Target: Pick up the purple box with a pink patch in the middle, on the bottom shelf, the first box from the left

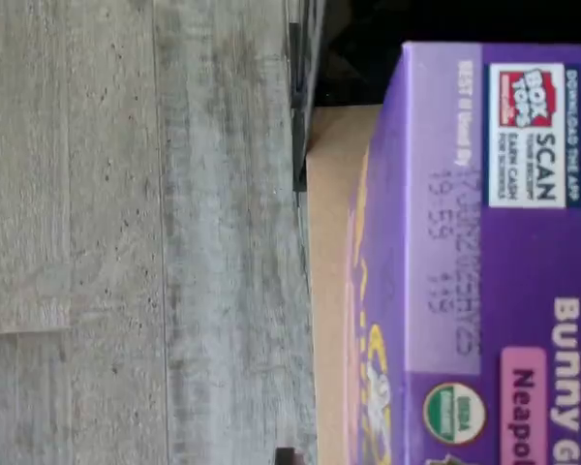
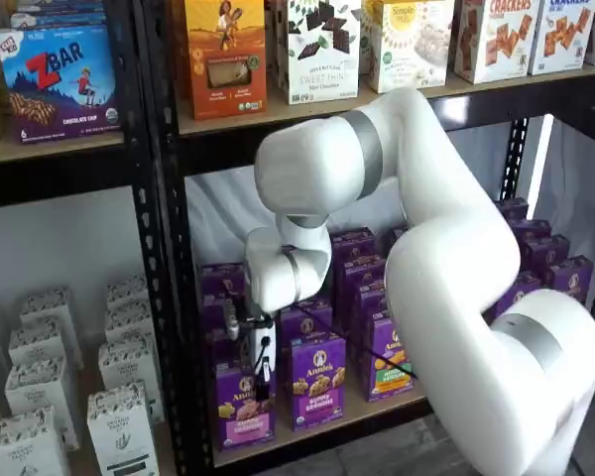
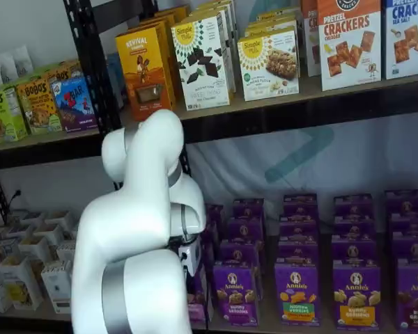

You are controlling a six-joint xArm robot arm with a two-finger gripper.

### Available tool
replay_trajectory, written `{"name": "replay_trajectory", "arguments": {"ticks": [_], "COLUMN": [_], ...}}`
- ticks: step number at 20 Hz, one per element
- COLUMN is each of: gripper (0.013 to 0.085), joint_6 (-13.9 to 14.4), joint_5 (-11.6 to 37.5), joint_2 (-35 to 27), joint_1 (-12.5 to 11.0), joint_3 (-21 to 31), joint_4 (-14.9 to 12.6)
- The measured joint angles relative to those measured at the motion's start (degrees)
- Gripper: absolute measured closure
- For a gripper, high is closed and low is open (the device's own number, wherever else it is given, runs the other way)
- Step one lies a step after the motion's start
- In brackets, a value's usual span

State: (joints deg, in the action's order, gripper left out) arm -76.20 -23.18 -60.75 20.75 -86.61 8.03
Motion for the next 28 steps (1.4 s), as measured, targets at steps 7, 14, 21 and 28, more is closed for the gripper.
{"name": "replay_trajectory", "arguments": {"ticks": [7, 14, 21, 28], "gripper": [0.0530, 0.0530, 0.0650, 0.0650], "joint_6": [0.04, 0.34, -0.11, -0.02], "joint_5": [-0.08, -0.22, -0.41, -0.23], "joint_2": [-0.25, -0.42, -0.41, -0.13], "joint_1": [0.03, -0.09, -0.14, 0.17], "joint_3": [-0.29, -0.45, -0.57, -0.28], "joint_4": [0.00, -0.47, 0.01, 0.23]}}
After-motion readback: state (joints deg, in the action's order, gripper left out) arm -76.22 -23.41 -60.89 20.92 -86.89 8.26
